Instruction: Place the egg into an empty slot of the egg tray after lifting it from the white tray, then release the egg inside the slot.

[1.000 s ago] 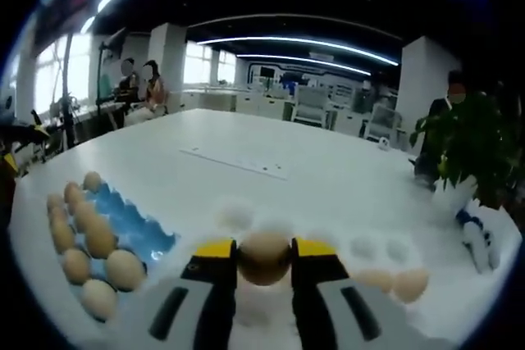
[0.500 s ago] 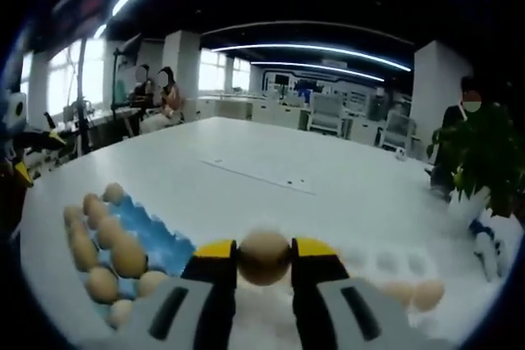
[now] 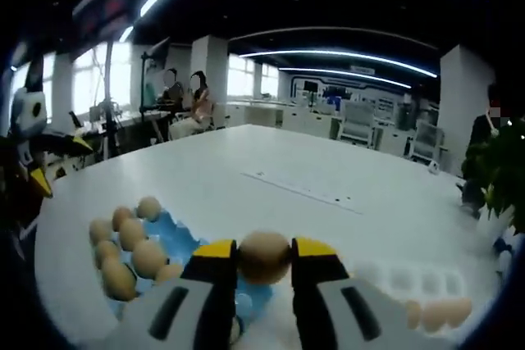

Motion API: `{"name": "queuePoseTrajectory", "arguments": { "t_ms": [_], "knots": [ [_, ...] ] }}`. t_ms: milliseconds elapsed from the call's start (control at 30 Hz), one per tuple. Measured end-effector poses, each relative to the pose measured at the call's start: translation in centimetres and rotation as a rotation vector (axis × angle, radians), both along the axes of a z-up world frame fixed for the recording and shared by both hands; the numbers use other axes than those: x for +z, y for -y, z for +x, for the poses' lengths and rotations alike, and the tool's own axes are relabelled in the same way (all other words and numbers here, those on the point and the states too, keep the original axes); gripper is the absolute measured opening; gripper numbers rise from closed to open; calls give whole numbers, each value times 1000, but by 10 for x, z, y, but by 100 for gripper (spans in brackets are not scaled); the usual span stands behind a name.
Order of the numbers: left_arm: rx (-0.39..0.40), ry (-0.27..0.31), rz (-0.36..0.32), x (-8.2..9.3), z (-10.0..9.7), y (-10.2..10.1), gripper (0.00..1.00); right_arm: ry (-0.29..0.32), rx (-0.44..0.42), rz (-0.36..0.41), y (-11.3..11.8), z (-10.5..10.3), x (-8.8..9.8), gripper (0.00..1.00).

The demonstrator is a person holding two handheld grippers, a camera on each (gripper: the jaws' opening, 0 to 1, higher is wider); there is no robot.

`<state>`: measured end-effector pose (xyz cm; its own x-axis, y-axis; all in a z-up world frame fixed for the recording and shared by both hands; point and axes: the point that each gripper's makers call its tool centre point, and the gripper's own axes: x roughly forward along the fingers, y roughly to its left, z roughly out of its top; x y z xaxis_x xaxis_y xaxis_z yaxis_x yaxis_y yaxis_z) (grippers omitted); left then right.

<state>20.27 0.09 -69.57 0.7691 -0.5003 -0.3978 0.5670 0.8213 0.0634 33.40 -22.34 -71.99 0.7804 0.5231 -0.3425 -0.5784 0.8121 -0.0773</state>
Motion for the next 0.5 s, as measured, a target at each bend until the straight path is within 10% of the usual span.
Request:
{"name": "queuePoseTrajectory", "arguments": {
  "t_ms": [500],
  "knots": [
    [6, 4, 1, 2, 1, -2, 80, -5, 121, 13, -54, 0, 3, 25]
  ]
}}
